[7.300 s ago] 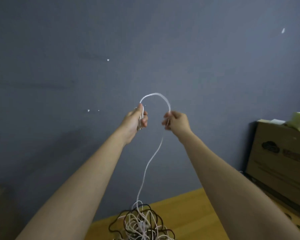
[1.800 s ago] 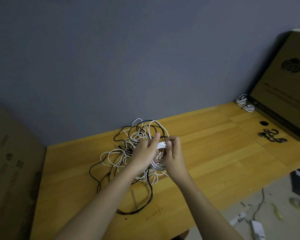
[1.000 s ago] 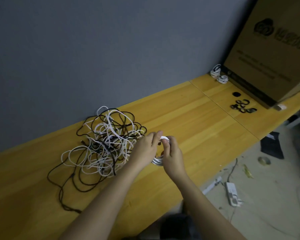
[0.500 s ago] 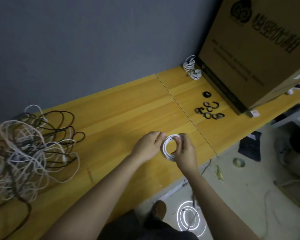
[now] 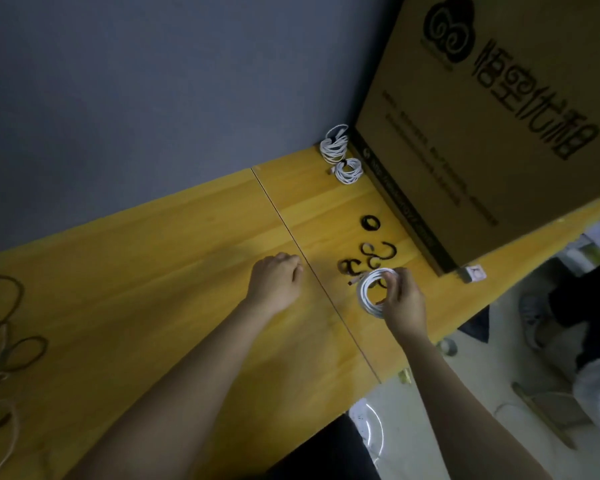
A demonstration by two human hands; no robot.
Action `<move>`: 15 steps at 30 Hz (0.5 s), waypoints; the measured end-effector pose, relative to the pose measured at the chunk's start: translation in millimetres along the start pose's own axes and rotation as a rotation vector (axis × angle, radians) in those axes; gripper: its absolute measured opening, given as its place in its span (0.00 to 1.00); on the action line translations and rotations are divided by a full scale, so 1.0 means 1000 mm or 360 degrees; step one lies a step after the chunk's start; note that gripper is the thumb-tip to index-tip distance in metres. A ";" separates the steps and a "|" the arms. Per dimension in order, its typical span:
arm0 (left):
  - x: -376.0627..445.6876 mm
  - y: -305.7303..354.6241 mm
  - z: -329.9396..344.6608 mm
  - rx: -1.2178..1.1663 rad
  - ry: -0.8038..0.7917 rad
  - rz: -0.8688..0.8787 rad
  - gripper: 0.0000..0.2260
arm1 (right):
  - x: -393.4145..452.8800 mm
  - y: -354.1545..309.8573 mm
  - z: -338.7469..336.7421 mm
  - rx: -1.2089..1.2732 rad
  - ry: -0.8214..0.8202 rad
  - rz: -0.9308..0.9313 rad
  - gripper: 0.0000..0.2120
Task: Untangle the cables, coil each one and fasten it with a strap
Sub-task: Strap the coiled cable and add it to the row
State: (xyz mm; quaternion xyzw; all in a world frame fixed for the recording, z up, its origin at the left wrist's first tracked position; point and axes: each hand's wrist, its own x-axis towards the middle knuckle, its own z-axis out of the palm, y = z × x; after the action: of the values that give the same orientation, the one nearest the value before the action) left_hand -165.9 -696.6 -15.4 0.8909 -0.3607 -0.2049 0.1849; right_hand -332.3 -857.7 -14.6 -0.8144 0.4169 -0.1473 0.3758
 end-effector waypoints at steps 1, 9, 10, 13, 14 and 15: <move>0.014 0.004 0.005 0.0060 -0.0008 -0.0022 0.14 | 0.015 0.006 -0.004 -0.0013 -0.0010 0.0010 0.10; 0.074 0.050 0.032 0.0091 -0.0285 -0.0360 0.19 | 0.106 0.051 -0.020 -0.0231 -0.0270 -0.0212 0.14; 0.078 0.056 0.034 0.0055 -0.0334 -0.0379 0.15 | 0.115 0.055 -0.020 -0.0258 -0.0326 -0.0260 0.14; 0.089 0.064 0.045 -0.0038 -0.0402 -0.0461 0.39 | 0.137 0.063 -0.023 -0.0339 -0.0441 -0.0421 0.13; 0.092 0.066 0.048 -0.0001 -0.0418 -0.0454 0.41 | 0.143 0.063 -0.024 -0.0356 -0.0476 -0.0458 0.13; 0.096 0.069 0.052 0.0050 -0.0414 -0.0465 0.39 | 0.149 0.063 -0.025 -0.0368 -0.0505 -0.0484 0.13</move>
State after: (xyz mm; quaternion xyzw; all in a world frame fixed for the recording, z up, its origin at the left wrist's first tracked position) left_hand -167.8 -821.2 -49.3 0.9026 -0.2516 -0.3373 0.0911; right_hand -291.5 -1010.6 -54.6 -0.9183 0.2394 -0.0237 0.3143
